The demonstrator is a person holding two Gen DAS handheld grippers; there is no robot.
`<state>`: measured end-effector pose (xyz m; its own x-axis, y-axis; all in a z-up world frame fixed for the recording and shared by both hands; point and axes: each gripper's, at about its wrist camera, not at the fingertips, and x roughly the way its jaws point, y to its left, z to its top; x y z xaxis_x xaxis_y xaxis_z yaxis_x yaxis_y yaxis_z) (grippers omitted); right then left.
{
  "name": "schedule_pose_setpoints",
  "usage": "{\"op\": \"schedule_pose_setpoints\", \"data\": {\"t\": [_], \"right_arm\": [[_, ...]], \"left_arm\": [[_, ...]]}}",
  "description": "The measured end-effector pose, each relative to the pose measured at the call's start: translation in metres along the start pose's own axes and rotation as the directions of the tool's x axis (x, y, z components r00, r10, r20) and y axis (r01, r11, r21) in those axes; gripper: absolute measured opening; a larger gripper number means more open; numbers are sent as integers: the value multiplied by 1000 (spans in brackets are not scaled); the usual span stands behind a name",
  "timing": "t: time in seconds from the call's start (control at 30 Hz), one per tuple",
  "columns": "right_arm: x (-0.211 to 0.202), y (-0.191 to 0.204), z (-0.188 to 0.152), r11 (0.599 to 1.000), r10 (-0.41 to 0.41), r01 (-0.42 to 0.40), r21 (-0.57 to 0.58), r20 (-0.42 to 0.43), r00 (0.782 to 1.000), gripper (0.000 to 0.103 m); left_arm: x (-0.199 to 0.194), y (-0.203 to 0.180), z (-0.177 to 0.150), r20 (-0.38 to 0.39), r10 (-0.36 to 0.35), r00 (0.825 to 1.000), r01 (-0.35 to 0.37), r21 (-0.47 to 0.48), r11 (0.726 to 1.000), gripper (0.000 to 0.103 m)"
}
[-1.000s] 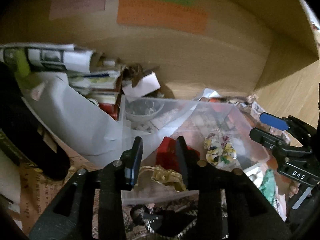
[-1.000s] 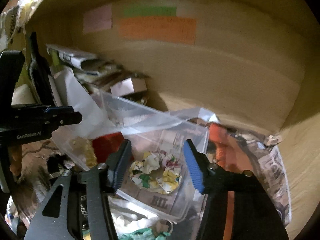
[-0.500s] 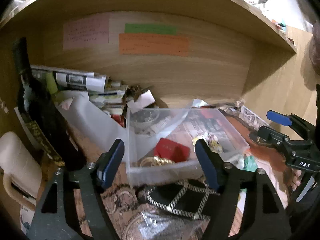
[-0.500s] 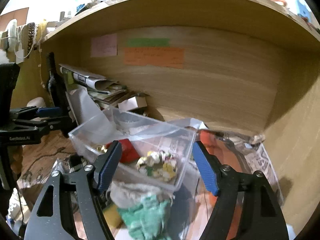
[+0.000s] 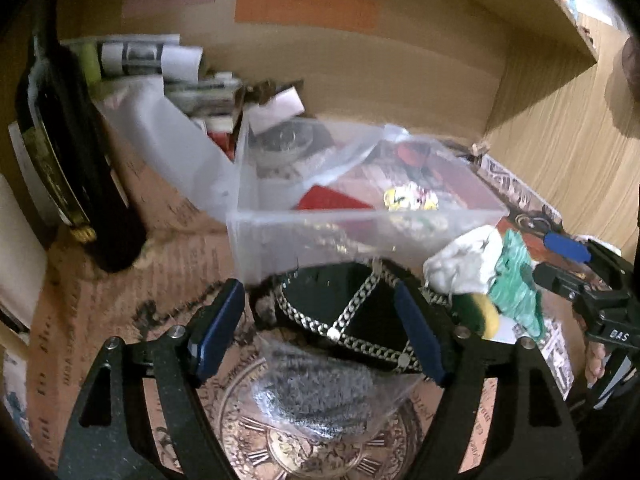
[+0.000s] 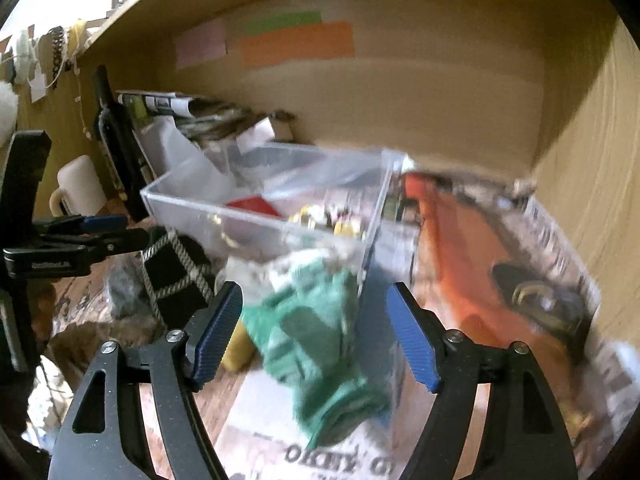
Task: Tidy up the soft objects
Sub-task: 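Grasp the black chain-trimmed bag with the left tool while the right grasps green knit cloth, then lower the black bag and green cloth into the clear box and release both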
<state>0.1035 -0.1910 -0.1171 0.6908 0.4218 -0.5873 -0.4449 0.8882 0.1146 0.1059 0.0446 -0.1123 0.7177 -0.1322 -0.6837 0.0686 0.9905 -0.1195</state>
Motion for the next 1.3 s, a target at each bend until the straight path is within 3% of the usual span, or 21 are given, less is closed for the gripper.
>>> {"op": "schedule_pose_setpoints", "data": {"t": [0.17,0.23,0.27,0.47,0.67,0.87,1.3], "right_arm": [[9,-3,-18,999,19,-17,42,-50,999,72],[11,-4,-21,999,18,-15,48,-57,998,69],[11,-5,-22,999,18,-15,50,-57,998,64],[15,-6,-26,997,55,-50,63,-84,995,36],[8,-4,-25,998,47,-44,55,-63,997,23],[-5,-9,-17,998,27,-26,57,-18,999,14],[-36,-6,14,999,15,-20,39,135,991,14]], "left_arm": [[21,2,-9,-36,-10,999,10,-16,1000,77],[26,3,-10,-46,-28,999,26,-24,999,69],[28,3,-11,-56,-43,997,42,-24,999,61],[24,-4,-13,-44,-49,998,49,4,999,45],[13,-7,-11,-17,-41,999,41,11,999,29],[-8,-10,-6,38,-24,999,23,21,1000,25],[-62,-12,23,199,-38,979,36,14,999,24]]}}
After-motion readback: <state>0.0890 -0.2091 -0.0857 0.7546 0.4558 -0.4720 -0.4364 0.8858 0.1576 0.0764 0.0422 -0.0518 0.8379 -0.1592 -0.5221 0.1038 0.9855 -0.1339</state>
